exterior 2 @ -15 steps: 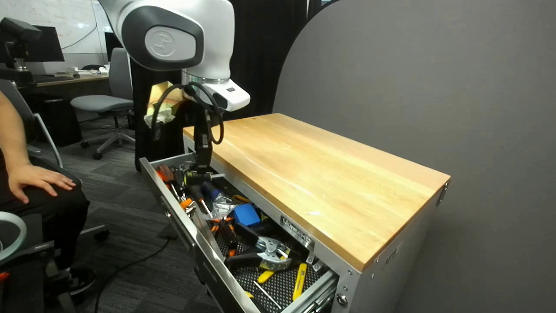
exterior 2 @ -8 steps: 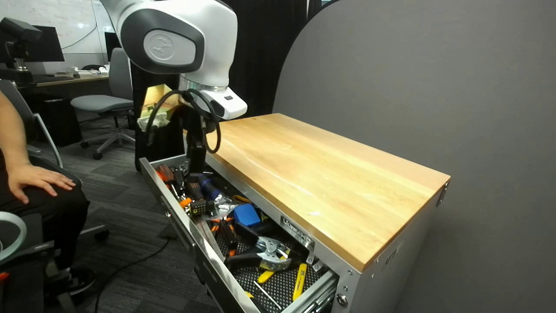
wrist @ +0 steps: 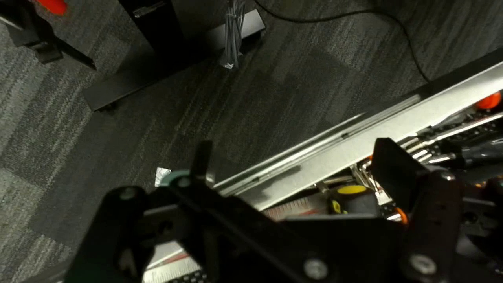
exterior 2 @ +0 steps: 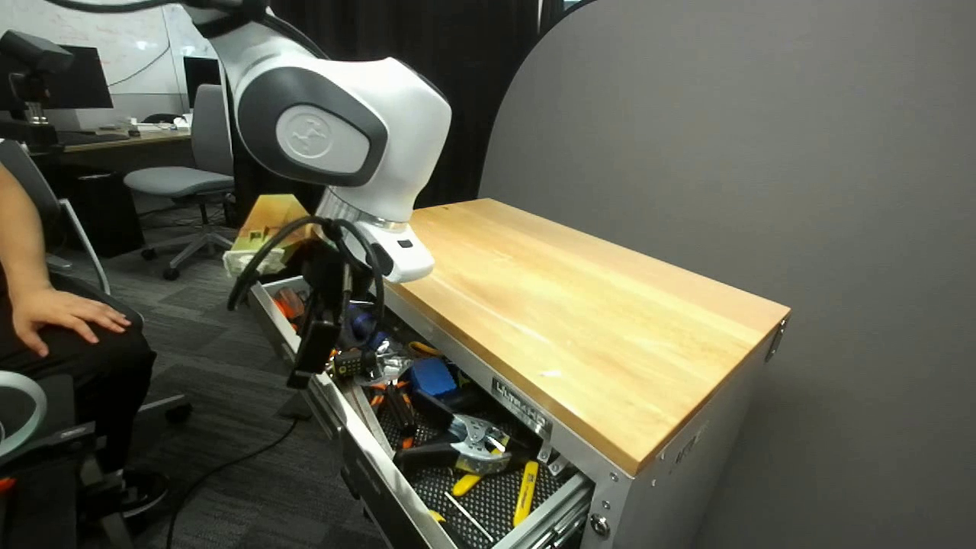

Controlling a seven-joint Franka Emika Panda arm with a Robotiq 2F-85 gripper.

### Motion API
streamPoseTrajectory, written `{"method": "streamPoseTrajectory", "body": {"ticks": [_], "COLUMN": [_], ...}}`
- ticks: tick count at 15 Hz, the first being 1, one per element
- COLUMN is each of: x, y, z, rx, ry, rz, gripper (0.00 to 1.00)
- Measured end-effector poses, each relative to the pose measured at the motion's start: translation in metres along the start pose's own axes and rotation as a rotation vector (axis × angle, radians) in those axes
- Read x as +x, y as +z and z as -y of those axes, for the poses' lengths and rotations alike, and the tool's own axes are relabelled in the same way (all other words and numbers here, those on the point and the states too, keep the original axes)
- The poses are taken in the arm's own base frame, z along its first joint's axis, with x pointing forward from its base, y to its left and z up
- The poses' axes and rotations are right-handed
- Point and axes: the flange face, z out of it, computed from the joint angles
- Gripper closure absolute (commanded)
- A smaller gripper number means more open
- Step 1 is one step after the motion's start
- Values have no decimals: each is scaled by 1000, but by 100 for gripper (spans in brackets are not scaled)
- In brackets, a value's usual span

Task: Put the screwdriver in the open drawer then close it

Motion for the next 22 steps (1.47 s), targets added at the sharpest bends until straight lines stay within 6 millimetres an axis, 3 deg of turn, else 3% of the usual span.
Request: {"method": "streamPoseTrajectory", "body": {"ticks": [1, 4, 11, 16, 22], "x": [3, 12, 18, 26, 42], "y": [11, 38, 42, 35, 26], "z": [-1, 6, 23, 25, 42], "rx": [-8, -19, -16, 9, 61], "ry": [9, 28, 70, 112, 150], "rz": [19, 20, -34, -110, -267], "gripper": [26, 51, 99, 100, 100]}}
